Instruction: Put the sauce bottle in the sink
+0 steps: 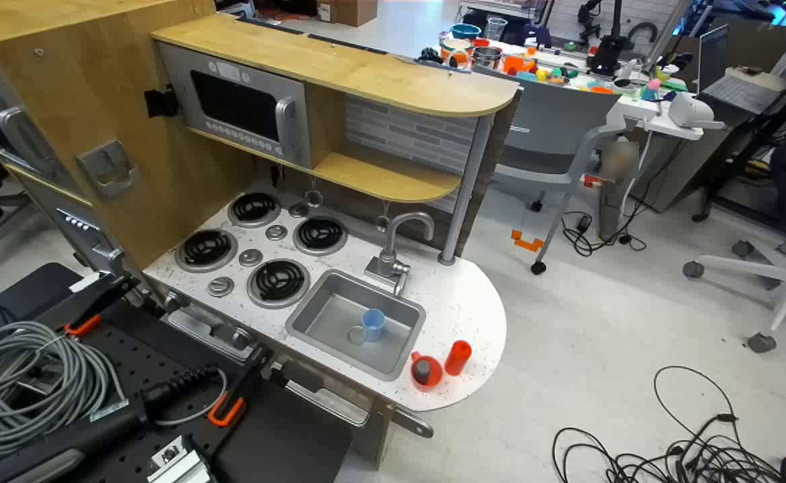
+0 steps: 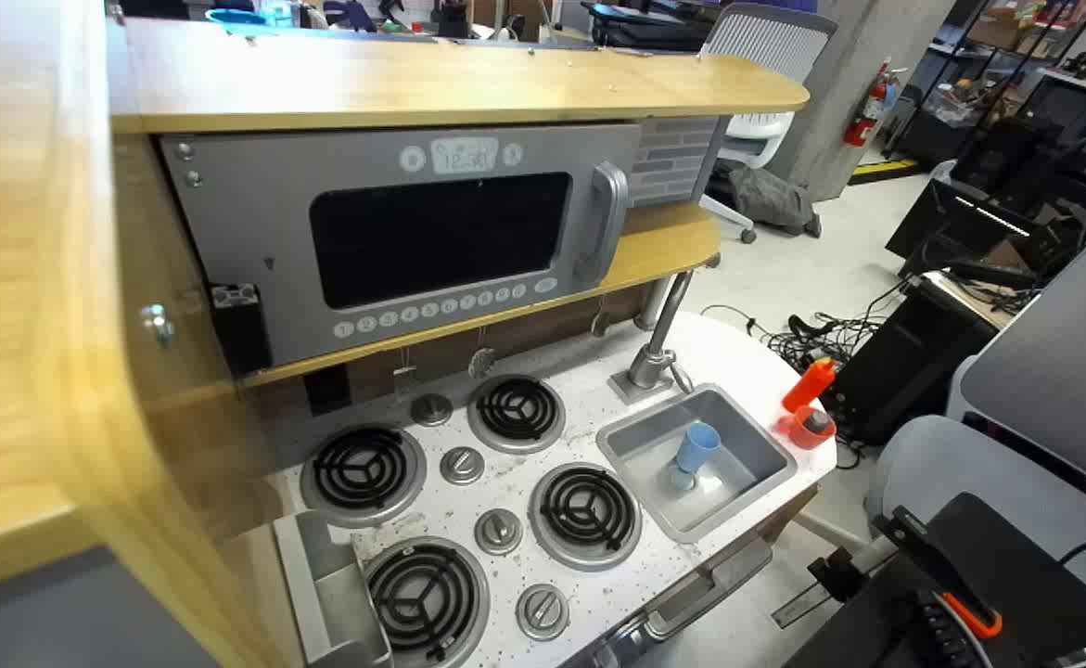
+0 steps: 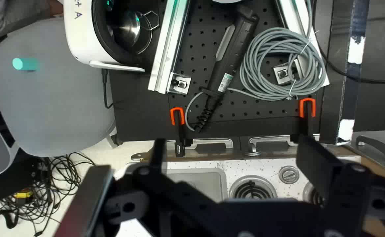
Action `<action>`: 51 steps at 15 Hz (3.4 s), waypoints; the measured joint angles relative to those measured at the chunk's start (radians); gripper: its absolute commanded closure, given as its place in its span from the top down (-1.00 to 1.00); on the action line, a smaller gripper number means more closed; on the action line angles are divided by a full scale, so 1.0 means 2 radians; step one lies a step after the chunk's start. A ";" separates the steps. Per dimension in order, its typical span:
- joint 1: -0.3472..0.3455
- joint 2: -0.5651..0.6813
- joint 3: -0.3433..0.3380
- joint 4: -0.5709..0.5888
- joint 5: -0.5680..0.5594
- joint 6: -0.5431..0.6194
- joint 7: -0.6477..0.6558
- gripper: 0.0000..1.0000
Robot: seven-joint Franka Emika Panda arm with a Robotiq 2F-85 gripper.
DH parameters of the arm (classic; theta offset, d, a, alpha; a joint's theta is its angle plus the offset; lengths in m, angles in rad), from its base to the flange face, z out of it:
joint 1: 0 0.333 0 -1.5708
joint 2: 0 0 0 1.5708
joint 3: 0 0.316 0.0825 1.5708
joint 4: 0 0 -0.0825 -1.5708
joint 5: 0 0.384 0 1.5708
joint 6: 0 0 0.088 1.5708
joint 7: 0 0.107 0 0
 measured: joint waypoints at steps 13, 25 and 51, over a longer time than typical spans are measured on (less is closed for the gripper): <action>0.000 0.000 0.000 0.000 0.000 0.000 0.000 1.00; 0.014 0.004 -0.007 -0.002 -0.005 0.027 -0.020 1.00; -0.151 0.355 -0.218 0.041 -0.139 0.449 -0.153 1.00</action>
